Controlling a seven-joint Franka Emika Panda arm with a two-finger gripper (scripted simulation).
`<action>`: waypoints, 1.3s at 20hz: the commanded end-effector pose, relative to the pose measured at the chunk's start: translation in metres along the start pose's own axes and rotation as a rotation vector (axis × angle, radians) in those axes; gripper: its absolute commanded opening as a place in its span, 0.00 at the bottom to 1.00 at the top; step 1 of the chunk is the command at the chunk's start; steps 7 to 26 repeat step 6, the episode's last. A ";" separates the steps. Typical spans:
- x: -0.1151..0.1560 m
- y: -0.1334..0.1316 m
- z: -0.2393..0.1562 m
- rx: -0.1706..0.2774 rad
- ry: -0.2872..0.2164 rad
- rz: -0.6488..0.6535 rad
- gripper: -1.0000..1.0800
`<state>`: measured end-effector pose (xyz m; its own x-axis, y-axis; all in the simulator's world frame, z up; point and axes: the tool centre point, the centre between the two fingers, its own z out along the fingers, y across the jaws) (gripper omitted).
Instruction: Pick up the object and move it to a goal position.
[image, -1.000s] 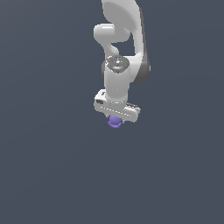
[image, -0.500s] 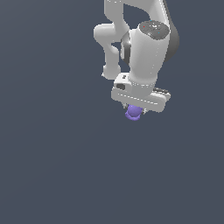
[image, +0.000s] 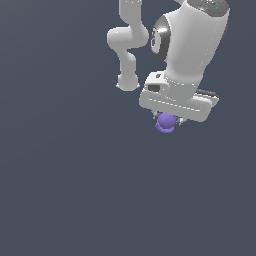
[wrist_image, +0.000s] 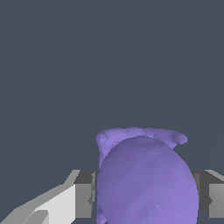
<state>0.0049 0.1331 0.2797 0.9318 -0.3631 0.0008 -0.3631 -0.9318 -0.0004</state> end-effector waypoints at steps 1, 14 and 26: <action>0.000 -0.003 -0.004 -0.001 -0.001 0.001 0.00; 0.001 -0.003 -0.002 -0.001 -0.001 0.001 0.00; 0.001 -0.003 -0.002 -0.001 -0.001 0.001 0.00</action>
